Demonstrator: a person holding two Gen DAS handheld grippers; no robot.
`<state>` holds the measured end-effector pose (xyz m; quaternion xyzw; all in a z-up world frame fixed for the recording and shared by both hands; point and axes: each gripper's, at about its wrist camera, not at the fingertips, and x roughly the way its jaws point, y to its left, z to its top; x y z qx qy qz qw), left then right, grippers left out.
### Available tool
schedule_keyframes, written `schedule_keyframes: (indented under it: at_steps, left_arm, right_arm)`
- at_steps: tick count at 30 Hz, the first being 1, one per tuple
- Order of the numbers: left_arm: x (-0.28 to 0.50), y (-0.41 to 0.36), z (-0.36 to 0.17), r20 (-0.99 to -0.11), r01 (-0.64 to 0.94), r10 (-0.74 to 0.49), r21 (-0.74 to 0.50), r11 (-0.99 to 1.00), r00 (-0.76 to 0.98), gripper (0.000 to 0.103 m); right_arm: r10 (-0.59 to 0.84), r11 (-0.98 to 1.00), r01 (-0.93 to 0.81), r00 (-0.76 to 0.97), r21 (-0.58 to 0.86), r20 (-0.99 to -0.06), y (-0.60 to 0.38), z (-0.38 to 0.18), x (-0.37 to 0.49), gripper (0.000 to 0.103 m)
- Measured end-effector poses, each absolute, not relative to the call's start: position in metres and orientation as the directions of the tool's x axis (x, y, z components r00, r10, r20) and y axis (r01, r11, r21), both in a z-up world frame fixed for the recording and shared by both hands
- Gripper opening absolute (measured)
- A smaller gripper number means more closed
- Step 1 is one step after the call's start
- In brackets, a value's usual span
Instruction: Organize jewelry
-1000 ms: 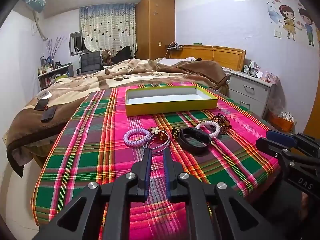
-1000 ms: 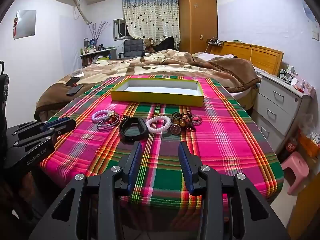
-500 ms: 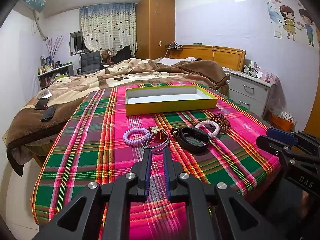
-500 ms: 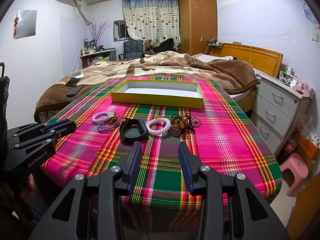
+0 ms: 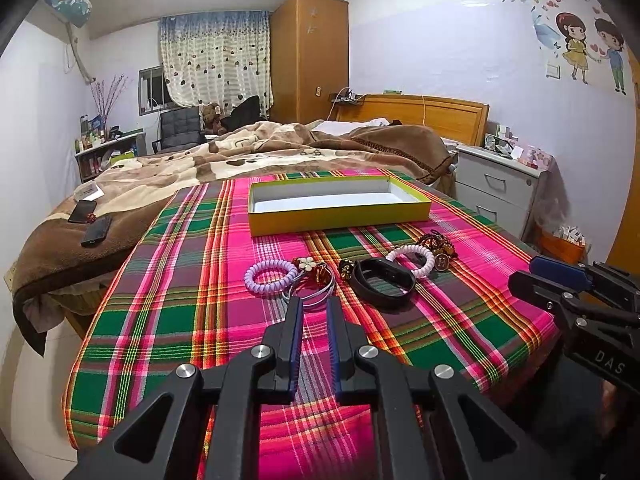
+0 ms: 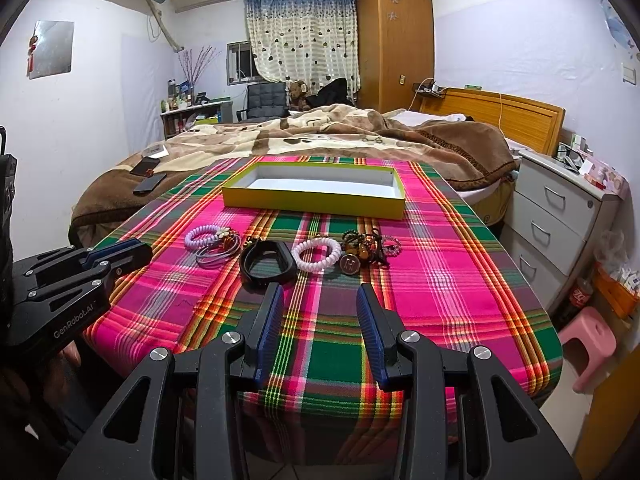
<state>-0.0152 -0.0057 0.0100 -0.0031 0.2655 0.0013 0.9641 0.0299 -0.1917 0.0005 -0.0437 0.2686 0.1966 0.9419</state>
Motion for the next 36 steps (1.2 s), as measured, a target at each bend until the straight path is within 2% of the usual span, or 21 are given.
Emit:
schedule_keyframes:
  at_steps: [36]
  left_arm:
    - [-0.0156,-0.0069,0.0085,-0.511,-0.012,0.012,0.002,1.0,0.86,0.011]
  right_arm:
    - [0.346,0.919,-0.393,0.78,0.022,-0.522,-0.1931,0.0025,0.0283,0.039]
